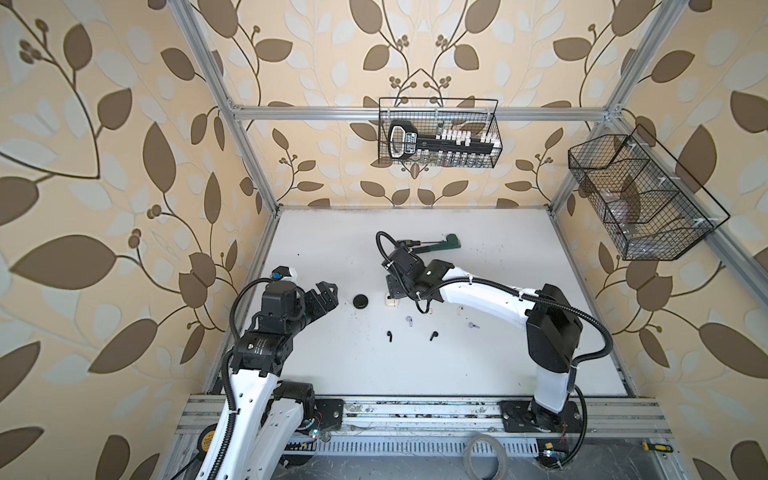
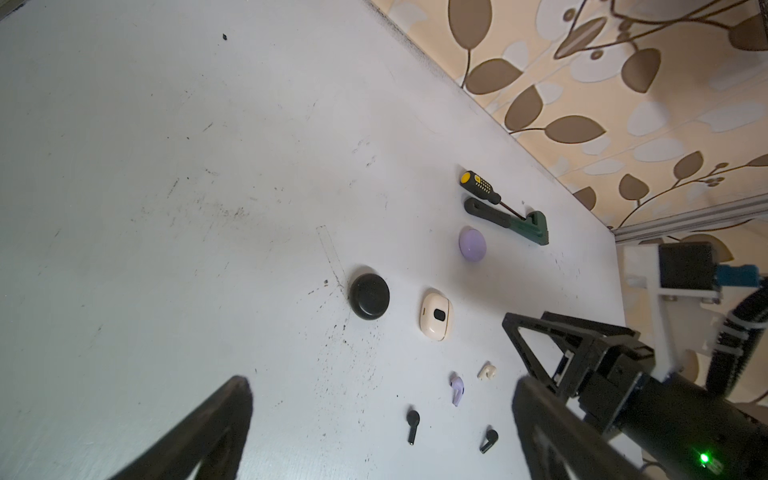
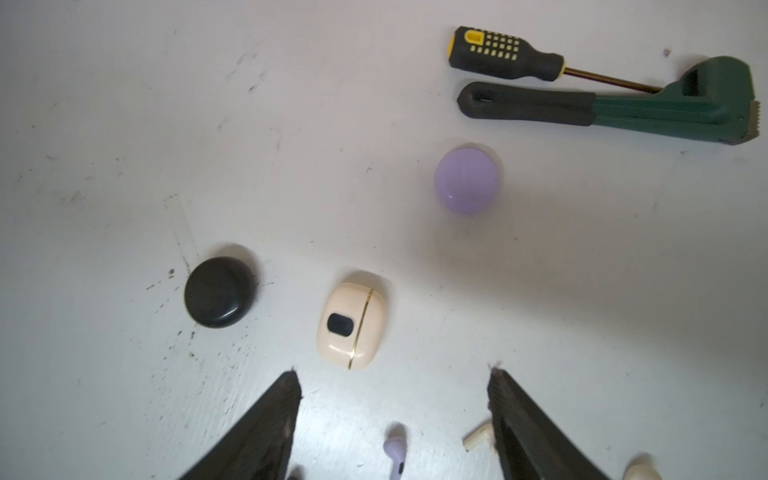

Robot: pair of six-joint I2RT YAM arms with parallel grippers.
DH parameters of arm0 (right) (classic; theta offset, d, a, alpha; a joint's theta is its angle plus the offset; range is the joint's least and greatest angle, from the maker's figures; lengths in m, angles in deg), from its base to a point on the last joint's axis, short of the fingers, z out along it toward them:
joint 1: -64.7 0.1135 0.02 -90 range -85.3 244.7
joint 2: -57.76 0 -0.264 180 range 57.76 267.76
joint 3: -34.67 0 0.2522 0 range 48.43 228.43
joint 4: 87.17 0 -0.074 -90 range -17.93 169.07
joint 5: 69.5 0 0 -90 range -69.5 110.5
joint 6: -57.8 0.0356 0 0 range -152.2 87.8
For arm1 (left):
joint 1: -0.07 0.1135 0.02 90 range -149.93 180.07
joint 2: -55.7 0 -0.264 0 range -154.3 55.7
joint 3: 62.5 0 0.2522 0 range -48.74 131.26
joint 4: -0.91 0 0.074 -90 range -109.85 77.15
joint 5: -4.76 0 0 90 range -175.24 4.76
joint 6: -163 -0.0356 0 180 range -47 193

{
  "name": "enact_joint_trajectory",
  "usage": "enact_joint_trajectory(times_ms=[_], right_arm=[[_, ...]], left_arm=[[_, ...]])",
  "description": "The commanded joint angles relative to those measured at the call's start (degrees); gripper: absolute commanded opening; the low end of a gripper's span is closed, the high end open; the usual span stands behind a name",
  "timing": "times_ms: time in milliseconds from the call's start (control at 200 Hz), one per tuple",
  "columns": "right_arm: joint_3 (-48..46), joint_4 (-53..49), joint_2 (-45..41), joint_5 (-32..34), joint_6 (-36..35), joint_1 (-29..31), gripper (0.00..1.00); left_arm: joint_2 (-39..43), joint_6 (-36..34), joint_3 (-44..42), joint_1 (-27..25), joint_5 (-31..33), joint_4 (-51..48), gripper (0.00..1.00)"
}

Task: Insert the wireless bluetooth earbuds into the charging case
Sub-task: 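Lower the right gripper around the cream case and close on it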

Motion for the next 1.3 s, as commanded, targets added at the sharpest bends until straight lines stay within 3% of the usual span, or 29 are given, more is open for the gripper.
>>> enact_joint_trajectory(times_ms=[0,630,935,1295], right_arm=[[1.8,-1.26,2.67,0.59,1.55,1.31,0.74],[7.25,-2.41,15.96,-2.64,2.04,2.33,0.73],[7.07,-1.8,18.27,-3.6,2.21,1.49,0.67],[6.9,0.01,19.95,-5.77,2.69,0.83,0.65]], left_arm=[[1.06,0.56,-0.48,0.5,-0.1,0.38,0.99],[2.57,0.22,-1.28,0.5,-0.23,0.74,0.99],[2.48,0.22,-1.36,0.5,-0.41,0.89,0.99],[2.39,0.19,-1.46,0.48,-0.49,1.08,0.99]])
